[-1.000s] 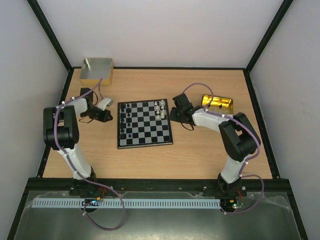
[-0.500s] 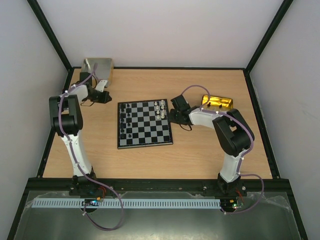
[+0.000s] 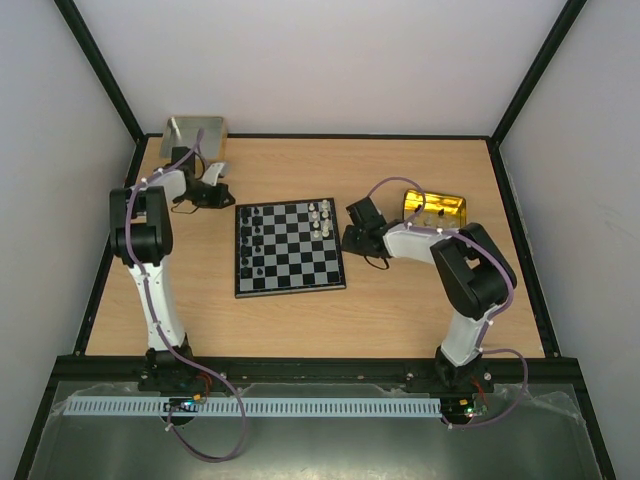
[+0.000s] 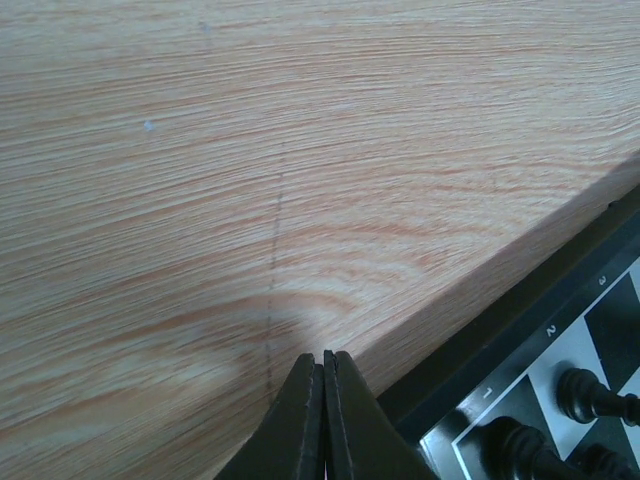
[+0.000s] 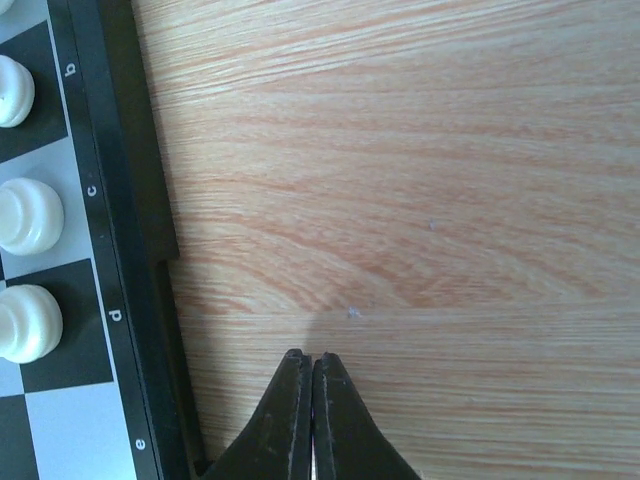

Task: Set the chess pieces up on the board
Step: Move the chessboard to the center of the board.

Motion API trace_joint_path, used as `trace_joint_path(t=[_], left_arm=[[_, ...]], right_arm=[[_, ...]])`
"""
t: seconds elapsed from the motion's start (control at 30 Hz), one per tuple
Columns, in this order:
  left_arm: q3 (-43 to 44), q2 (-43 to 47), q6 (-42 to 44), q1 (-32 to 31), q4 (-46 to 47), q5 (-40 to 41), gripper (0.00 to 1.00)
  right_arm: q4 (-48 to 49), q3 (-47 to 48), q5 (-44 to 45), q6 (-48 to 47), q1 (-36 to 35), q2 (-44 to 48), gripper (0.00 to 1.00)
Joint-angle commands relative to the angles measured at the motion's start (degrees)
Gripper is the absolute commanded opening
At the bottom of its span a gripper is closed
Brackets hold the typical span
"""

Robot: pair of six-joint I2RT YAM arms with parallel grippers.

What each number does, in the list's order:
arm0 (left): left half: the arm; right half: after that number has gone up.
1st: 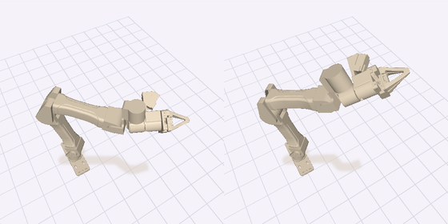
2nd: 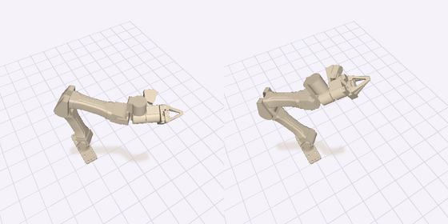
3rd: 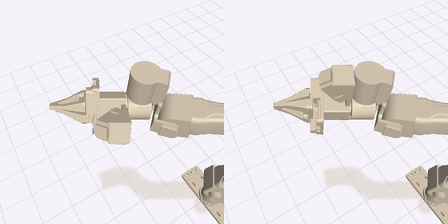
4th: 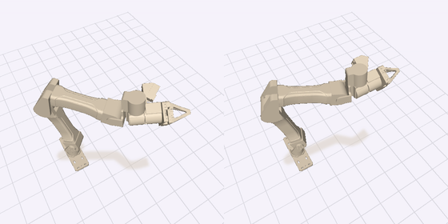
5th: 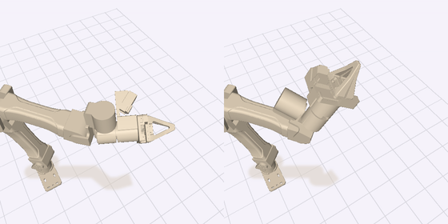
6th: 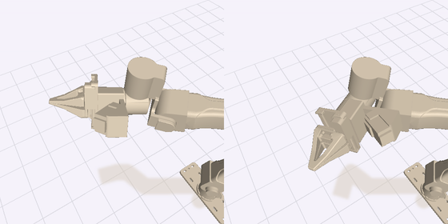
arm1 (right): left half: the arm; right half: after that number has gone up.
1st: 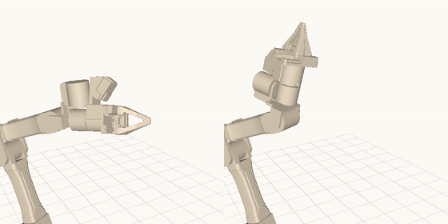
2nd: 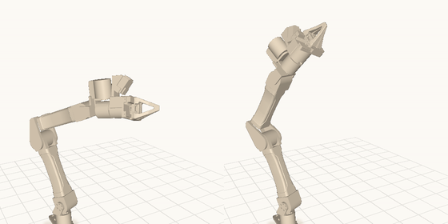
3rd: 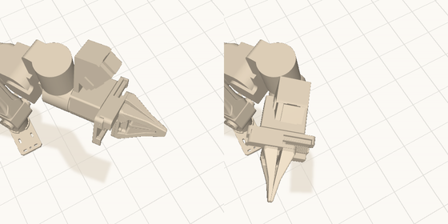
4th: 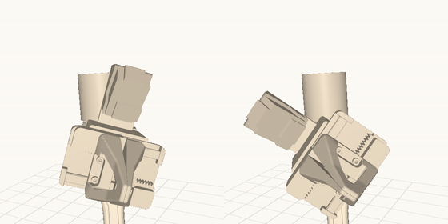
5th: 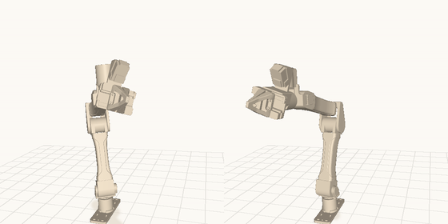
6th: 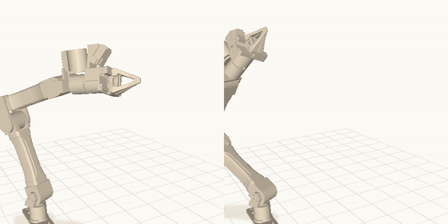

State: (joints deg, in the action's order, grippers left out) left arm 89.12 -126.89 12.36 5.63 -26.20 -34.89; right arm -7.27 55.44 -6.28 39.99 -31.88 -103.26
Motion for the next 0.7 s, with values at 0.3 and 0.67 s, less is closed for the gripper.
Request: trace_joint_path(t=[0.3,0.67], left_arm=[[-1.58,-0.78,-1.21,-1.9,0.98,-1.4,0.02],[-6.23,1.21,-0.99,-3.55,1.98,-1.41,0.02]], right_arm=[[3.12,-4.21,-1.85,1.39,0.15,1.96,0.02],[4.22,-7.07,-3.42,1.99,-0.31,3.47,0.02]])
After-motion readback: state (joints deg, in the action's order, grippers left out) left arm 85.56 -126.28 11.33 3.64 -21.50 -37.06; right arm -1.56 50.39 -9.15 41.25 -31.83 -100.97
